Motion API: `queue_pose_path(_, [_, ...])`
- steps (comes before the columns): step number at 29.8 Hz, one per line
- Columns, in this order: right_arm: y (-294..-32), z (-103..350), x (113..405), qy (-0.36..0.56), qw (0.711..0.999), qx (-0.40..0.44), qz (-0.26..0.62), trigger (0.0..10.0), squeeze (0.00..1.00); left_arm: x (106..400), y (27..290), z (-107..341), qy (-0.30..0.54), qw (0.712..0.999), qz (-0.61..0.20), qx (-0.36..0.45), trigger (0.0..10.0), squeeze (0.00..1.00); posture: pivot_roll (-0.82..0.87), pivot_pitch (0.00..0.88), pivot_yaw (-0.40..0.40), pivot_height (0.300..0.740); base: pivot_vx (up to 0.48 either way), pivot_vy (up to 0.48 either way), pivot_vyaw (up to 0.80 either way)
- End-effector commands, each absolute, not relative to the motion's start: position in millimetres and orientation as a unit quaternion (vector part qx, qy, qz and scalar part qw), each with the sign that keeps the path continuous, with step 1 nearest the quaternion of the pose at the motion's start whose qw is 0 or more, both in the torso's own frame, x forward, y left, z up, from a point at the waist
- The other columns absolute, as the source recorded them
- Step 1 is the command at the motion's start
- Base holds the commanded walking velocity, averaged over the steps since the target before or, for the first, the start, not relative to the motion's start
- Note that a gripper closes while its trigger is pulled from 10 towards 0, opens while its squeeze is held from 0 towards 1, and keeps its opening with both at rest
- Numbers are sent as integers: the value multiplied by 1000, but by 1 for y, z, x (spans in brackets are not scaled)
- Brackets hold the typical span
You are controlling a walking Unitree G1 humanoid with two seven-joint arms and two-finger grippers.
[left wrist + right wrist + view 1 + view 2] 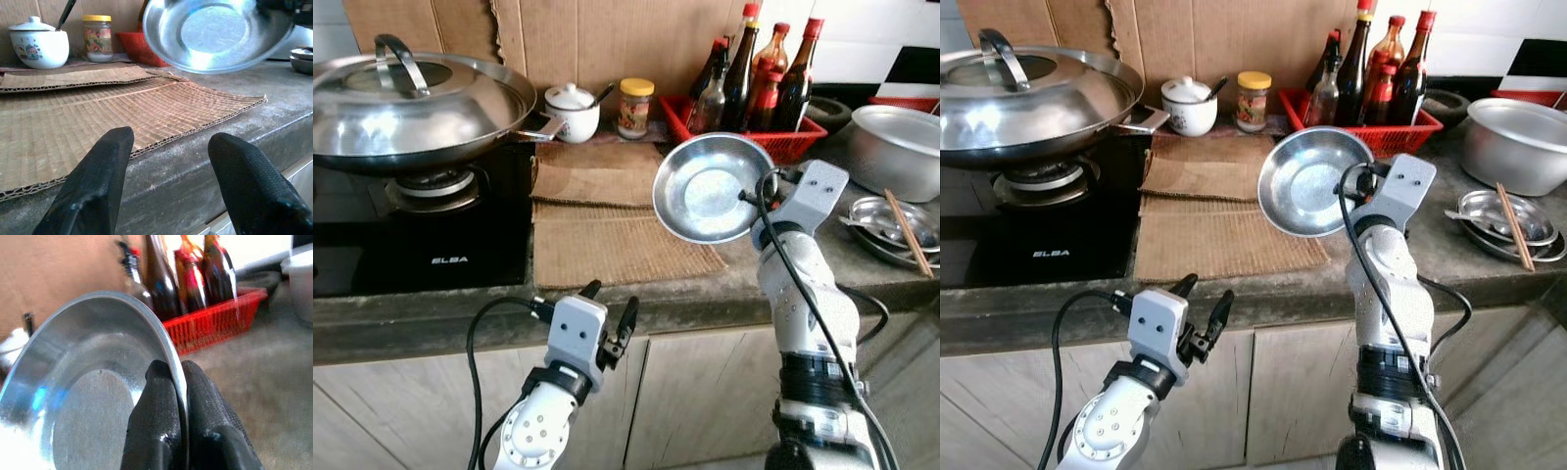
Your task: Kitchen organization
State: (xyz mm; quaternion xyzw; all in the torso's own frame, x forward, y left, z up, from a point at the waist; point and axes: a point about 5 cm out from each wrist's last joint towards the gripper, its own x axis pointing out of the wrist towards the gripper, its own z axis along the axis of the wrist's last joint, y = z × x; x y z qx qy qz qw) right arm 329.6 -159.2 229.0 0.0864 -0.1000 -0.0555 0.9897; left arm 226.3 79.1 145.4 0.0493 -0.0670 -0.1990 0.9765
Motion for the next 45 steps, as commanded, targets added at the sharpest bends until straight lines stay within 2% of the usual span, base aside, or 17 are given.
queue_pose_path(1, [-151, 251, 316, -174, 983, 36, -38, 0, 0, 227, 77, 150, -77, 976, -199, 48, 10000, 0, 42, 0, -72, 740, 0, 0, 0])
queue_pose_path(5, [-142, 251, 296, -218, 975, -33, -36, 0, 0, 228, 78, 154, -87, 977, -190, 44, 10000, 0, 42, 0, -68, 740, 0, 0, 0])
queue_pose_path(15, [-144, 243, 278, -230, 969, -57, -66, 0, 0, 229, 80, 158, -98, 977, -187, 42, 10000, 0, 38, 0, -58, 740, 0, 0, 0])
queue_pose_path(22, [-143, 239, 276, -227, 969, -63, -71, 0, 0, 229, 80, 158, -98, 976, -190, 42, 10000, 0, 39, 0, -55, 740, -123, 0, 0])
queue_pose_path(45, [-146, 225, 276, -195, 975, -63, -80, 0, 0, 228, 81, 154, -91, 976, -192, 45, 10000, 0, 40, 0, -54, 740, -344, 0, 0])
